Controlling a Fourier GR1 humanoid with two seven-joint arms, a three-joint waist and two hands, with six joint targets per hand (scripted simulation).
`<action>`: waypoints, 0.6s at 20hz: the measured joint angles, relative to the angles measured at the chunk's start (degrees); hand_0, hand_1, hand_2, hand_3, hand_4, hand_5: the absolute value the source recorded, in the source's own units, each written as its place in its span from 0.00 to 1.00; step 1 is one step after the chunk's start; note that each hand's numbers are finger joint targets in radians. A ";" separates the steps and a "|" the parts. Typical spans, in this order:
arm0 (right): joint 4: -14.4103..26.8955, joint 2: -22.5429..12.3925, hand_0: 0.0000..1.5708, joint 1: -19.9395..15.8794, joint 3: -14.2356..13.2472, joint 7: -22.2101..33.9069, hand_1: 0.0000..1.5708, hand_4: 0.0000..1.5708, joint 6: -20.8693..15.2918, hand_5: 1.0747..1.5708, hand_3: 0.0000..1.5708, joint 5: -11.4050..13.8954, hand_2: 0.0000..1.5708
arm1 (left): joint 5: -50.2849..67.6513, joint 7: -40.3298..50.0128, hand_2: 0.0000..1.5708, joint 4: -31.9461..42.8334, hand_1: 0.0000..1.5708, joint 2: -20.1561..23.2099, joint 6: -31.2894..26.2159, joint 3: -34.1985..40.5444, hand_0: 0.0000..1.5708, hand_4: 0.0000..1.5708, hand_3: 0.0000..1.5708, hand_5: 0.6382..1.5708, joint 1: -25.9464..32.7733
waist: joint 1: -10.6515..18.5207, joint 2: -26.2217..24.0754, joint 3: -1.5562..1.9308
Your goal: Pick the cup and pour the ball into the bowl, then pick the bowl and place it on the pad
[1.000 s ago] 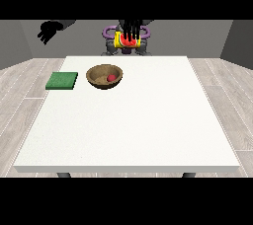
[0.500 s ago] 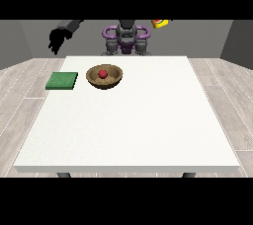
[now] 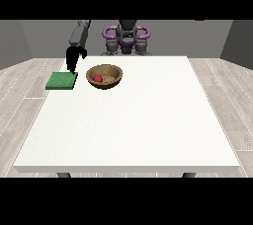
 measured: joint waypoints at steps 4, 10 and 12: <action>4.43 1.49 0.00 -1.51 0.54 -4.80 0.00 0.41 0.02 0.98 0.00 0.80 0.00 | 3.84 0.03 0.00 -0.92 0.00 3.71 -3.71 3.04 0.00 0.62 0.00 0.98 0.90 | -0.48 2.65 0.10; 11.75 2.90 0.00 -4.76 1.77 -9.50 0.00 0.34 -0.16 0.97 0.00 1.87 0.00 | 7.81 2.03 0.00 -3.05 0.00 7.81 -6.86 5.67 0.00 0.64 0.00 0.96 3.61 | -2.12 3.24 0.12; 14.32 2.70 0.00 -5.96 1.56 -11.21 0.00 0.34 -0.01 0.96 0.00 1.86 0.00 | 8.62 1.24 0.00 -4.41 0.00 8.26 -7.44 6.08 0.00 0.65 0.00 0.96 5.16 | -2.06 4.19 0.14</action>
